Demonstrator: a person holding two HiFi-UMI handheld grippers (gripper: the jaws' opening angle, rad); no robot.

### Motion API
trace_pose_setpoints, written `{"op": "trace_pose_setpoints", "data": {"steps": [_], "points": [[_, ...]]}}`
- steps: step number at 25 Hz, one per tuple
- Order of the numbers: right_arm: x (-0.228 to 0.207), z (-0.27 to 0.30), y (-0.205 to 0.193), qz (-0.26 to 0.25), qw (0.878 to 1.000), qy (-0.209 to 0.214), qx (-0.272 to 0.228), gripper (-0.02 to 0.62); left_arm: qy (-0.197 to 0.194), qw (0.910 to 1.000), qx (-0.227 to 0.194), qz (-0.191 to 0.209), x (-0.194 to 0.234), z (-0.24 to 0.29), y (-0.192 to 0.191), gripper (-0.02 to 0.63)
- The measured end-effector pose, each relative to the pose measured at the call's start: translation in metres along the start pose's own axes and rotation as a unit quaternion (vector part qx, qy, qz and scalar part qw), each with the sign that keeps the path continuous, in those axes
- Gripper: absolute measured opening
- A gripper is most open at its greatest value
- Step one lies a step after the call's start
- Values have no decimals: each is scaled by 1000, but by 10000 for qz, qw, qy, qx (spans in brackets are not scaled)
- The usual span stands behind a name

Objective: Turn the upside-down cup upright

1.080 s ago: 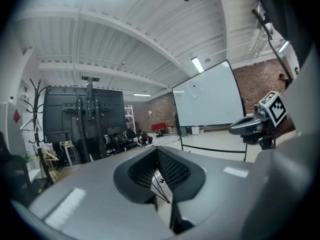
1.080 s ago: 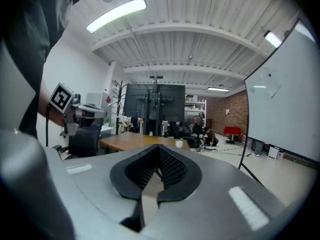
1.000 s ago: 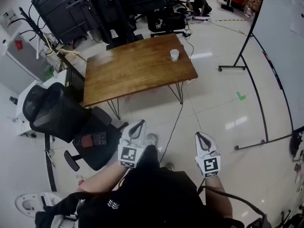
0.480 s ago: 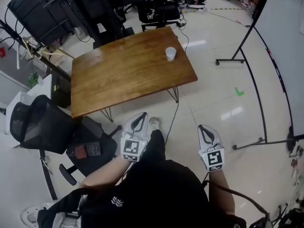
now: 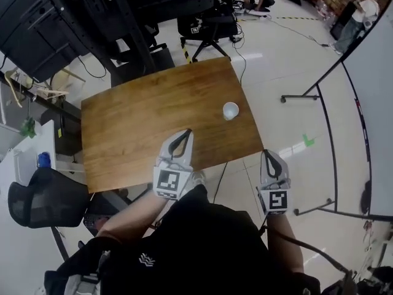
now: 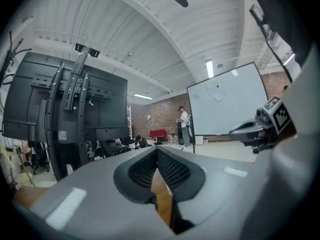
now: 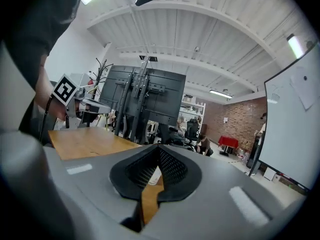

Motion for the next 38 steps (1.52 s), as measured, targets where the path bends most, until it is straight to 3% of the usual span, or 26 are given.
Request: {"op": "trace_pose_setpoints", "data": {"steps": [5, 7, 12, 15, 19, 20, 21, 27, 38], "points": [[-43, 60, 3, -226, 9995, -29, 228, 3, 17, 9995, 304, 17, 26, 55, -12, 0], [-60, 83, 1, -372, 9986, 149, 356, 2, 30, 9992, 394, 41, 28, 68, -13, 0], [-85, 147, -36, 784, 9879, 991, 899, 3, 304, 9989, 355, 79, 26, 100, 0, 0], [-91, 174, -63, 958, 9813, 1210, 1152, 3, 696, 9970, 330, 17, 26, 108, 13, 0], [-103, 208, -88, 1122, 9705, 1677, 1318, 5, 981, 9940, 389, 280, 34, 97, 22, 0], [-103, 214, -96, 1146, 9672, 1786, 1398, 38, 1112, 9925, 389, 311, 39, 93, 23, 0], [-102, 219, -104, 1151, 9644, 1847, 1505, 66, 1275, 9906, 386, 293, 45, 88, 23, 0], [-87, 234, -129, 1174, 9524, 2084, 1890, 69, 2068, 9766, 552, 228, 68, 50, 15, 0], [-84, 255, -142, 1454, 9443, 2056, 2121, 61, 2452, 9664, 710, 308, 74, 25, 17, 0]]}}
Point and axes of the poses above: the fingertips, and each gripper's own axes: z forward along the fingers, x to its left, y out of its top, the point moved 8 cm from there along -z, backward along the fingers, and after that the axes turned 10 degrees about y, right-handed, at the moved point
